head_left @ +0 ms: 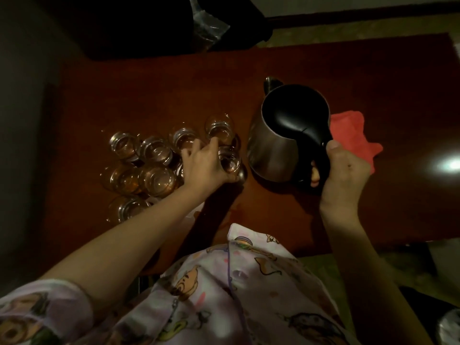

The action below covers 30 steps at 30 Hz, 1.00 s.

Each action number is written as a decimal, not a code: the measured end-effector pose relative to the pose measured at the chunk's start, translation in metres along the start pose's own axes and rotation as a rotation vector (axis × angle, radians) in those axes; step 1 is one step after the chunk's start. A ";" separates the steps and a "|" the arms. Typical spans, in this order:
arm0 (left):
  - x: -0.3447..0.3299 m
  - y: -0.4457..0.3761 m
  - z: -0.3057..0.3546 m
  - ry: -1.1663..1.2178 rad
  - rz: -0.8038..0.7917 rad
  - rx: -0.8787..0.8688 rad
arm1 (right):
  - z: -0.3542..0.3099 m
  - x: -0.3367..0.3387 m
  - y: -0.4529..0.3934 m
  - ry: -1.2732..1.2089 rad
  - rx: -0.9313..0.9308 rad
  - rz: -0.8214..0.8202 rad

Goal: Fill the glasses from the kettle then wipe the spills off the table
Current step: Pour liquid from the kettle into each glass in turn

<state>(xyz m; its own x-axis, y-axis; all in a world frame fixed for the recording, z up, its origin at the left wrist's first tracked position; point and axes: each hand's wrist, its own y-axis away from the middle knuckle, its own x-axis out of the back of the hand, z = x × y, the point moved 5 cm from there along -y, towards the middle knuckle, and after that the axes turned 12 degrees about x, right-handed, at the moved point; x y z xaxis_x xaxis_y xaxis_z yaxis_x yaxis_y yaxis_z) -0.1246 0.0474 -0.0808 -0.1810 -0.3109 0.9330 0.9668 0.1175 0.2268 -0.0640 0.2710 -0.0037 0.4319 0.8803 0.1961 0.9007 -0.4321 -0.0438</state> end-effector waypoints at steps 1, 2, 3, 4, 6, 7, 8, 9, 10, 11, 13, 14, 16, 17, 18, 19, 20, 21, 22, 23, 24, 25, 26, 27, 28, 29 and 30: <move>0.001 0.000 0.000 0.002 0.007 0.028 | 0.001 0.000 0.000 -0.004 -0.011 -0.010; 0.001 0.000 0.001 0.011 0.009 0.063 | 0.002 -0.001 -0.001 -0.014 -0.024 -0.009; 0.002 0.001 0.002 0.019 0.004 0.093 | 0.003 -0.002 -0.001 -0.028 -0.037 0.000; 0.001 0.002 0.004 0.015 -0.006 0.103 | 0.005 -0.003 -0.002 -0.038 -0.050 0.015; -0.002 0.006 0.009 -0.031 -0.034 0.079 | 0.010 -0.005 -0.003 -0.054 -0.062 0.041; -0.003 0.008 0.010 -0.056 -0.043 0.066 | 0.012 -0.006 -0.004 -0.061 -0.065 0.053; -0.004 0.009 0.011 -0.072 -0.046 0.062 | 0.015 -0.007 -0.005 -0.068 -0.070 0.065; -0.004 0.010 0.010 -0.077 -0.048 0.068 | 0.018 -0.008 -0.005 -0.078 -0.077 0.076; -0.005 0.011 0.010 -0.073 -0.048 0.079 | 0.022 -0.010 -0.005 -0.087 -0.083 0.083; -0.003 0.013 0.010 -0.050 -0.037 0.086 | 0.026 -0.010 -0.005 -0.096 -0.095 0.089; 0.003 0.019 0.016 0.118 0.021 0.062 | 0.034 -0.012 -0.006 -0.117 -0.130 0.095; 0.009 0.024 0.022 0.261 0.042 0.032 | 0.035 -0.013 -0.006 -0.131 -0.124 0.102; 0.017 0.034 0.037 0.568 0.002 -0.026 | 0.034 -0.014 -0.007 -0.183 -0.026 0.142; 0.018 0.039 0.046 0.689 -0.068 -0.031 | 0.033 -0.014 -0.006 -0.212 0.020 0.154; 0.017 0.042 0.053 0.785 -0.146 -0.019 | 0.032 -0.016 -0.007 -0.237 0.040 0.153; 0.014 0.044 0.060 0.853 -0.205 0.002 | 0.032 -0.017 -0.007 -0.260 0.038 0.145; 0.011 0.045 0.065 0.902 -0.243 0.027 | 0.035 -0.018 -0.008 -0.280 0.027 0.139; 0.009 0.045 0.069 0.945 -0.271 0.053 | 0.036 -0.019 -0.009 -0.301 0.011 0.139; 0.006 0.045 0.071 0.995 -0.294 0.082 | 0.039 -0.019 -0.011 -0.313 0.000 0.140; 0.004 0.044 0.072 1.037 -0.315 0.104 | 0.040 -0.020 -0.011 -0.315 -0.001 0.137; 0.002 0.043 0.072 1.058 -0.322 0.120 | 0.042 -0.022 -0.012 -0.309 0.005 0.133; 0.002 0.041 0.071 1.056 -0.316 0.129 | 0.042 -0.024 -0.011 -0.305 0.013 0.127; 0.000 0.039 0.069 1.048 -0.308 0.138 | 0.042 -0.027 -0.010 -0.301 0.018 0.120; 0.000 0.038 0.068 1.051 -0.306 0.145 | 0.042 -0.029 -0.009 -0.296 0.018 0.114; -0.001 0.036 0.067 1.064 -0.307 0.155 | 0.043 -0.030 -0.007 -0.291 0.015 0.109; -0.002 0.036 0.067 1.079 -0.308 0.162 | 0.043 -0.031 -0.005 -0.289 0.009 0.108; -0.002 0.036 0.067 1.090 -0.306 0.169 | 0.045 -0.031 -0.004 -0.282 0.005 0.108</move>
<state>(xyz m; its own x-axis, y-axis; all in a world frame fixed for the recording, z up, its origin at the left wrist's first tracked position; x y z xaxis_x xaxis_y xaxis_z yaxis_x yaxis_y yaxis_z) -0.1018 0.1153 -0.0557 -0.0728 -0.9910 0.1123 0.8577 -0.0047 0.5142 -0.0787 0.2542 -0.0534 0.5200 0.8494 -0.0899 0.8490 -0.5256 -0.0548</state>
